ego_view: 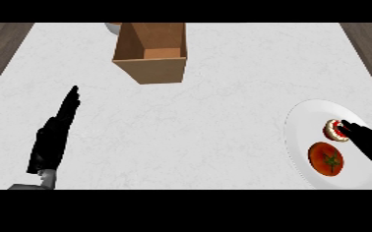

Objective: Pick the tomato from the plate and place it in the cardboard box

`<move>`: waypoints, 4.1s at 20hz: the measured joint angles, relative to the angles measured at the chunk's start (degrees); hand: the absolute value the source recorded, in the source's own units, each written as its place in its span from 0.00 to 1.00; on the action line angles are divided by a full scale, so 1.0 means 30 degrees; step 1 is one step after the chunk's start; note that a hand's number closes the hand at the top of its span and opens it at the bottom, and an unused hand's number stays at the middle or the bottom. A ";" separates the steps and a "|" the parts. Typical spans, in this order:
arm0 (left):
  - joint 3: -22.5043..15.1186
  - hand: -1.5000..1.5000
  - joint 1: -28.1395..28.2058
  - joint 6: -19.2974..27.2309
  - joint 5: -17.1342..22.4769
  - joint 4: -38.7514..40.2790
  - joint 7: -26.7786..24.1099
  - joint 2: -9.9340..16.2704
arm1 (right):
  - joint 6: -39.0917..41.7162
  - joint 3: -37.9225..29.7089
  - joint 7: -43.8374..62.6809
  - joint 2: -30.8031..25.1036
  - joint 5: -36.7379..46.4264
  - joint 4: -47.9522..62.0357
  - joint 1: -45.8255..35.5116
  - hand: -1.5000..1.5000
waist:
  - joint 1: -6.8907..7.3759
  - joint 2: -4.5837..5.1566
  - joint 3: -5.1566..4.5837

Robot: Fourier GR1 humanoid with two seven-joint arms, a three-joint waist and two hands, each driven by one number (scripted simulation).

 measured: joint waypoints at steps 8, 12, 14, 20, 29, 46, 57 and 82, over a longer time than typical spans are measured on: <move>0.0856 0.50 0.0055 -0.0792 -0.0724 0.0098 -0.0141 -0.0754 | 0.0286 -0.0038 -0.0268 0.2006 0.2489 0.1207 -0.0523 0.00 | 0.0014 0.0003 0.0010; 0.1278 0.50 0.0489 -0.1311 -0.0991 -0.0127 -0.0303 -0.0978 | 0.0347 -0.0370 -0.0984 0.2734 0.3260 0.2162 -0.0955 0.00 | 0.0029 0.0000 0.0008; 0.1555 0.50 0.0429 -0.1563 -0.1102 -0.0019 -0.0358 -0.1136 | 0.0496 -0.0577 -0.1272 0.3024 0.3574 0.2151 -0.0877 0.00 | 0.0017 0.0002 0.0012; 0.1908 0.50 0.0202 -0.1852 -0.1854 -0.0073 -0.0015 -0.1856 | 0.0575 -0.0511 -0.1494 0.4468 0.4917 0.2325 -0.1085 0.00 | 0.0015 0.0001 0.0009; 0.2725 0.50 0.0177 -0.2597 -0.2532 -0.0034 -0.0113 -0.2468 | 0.0986 -0.0848 -0.1800 0.5853 0.6131 0.2996 -0.1940 0.00 | 0.0027 0.0004 0.0011; 0.3590 0.50 0.0521 -0.3628 -0.3322 -0.0731 0.0152 -0.3185 | -0.0689 -0.1565 -0.3749 0.6719 0.8377 0.5596 -0.3395 1.00 | 0.0023 -0.0078 -0.0140; 0.3765 0.50 0.0153 -0.3633 -0.3609 -0.0402 0.0133 -0.3413 | -0.2846 -0.1237 0.1622 1.0606 1.1475 0.3641 -0.2823 1.00 | -0.0042 -0.0091 -0.0248; 0.3434 0.50 -0.0571 -0.3724 -0.3948 -0.0043 0.0306 -0.3723 | -0.3757 1.2194 2.4217 1.3996 1.4600 0.0943 -1.5680 1.00 | 0.0716 0.0034 -0.0019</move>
